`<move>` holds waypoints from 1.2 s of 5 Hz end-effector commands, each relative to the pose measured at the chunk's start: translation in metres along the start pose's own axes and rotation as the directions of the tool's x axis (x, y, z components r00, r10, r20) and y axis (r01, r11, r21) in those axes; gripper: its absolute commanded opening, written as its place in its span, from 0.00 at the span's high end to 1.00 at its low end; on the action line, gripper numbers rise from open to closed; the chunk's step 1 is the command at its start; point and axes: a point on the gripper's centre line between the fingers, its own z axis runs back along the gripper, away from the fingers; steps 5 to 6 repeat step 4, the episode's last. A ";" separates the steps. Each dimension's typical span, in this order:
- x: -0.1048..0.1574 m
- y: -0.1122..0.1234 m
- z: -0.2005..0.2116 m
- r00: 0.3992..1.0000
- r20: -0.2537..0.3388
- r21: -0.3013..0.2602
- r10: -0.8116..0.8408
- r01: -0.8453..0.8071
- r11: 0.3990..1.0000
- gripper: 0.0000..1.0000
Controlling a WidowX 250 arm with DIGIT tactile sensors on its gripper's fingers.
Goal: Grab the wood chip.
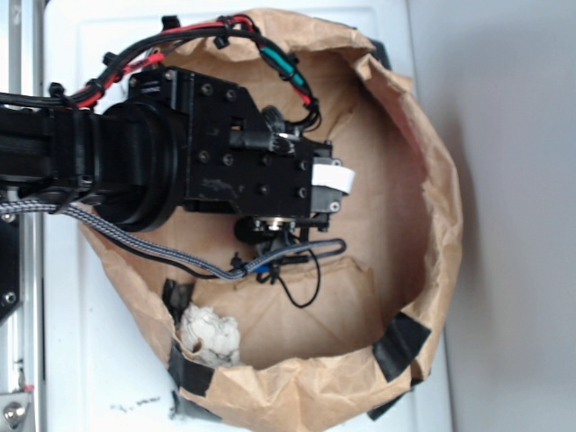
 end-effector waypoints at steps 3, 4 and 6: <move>-0.027 0.037 0.118 0.978 0.191 -0.181 0.086 -0.051 0.982 1.00; -0.026 0.033 0.114 0.985 0.166 -0.115 0.055 -0.036 0.993 1.00; -0.026 0.033 0.114 0.985 0.166 -0.115 0.055 -0.036 0.993 1.00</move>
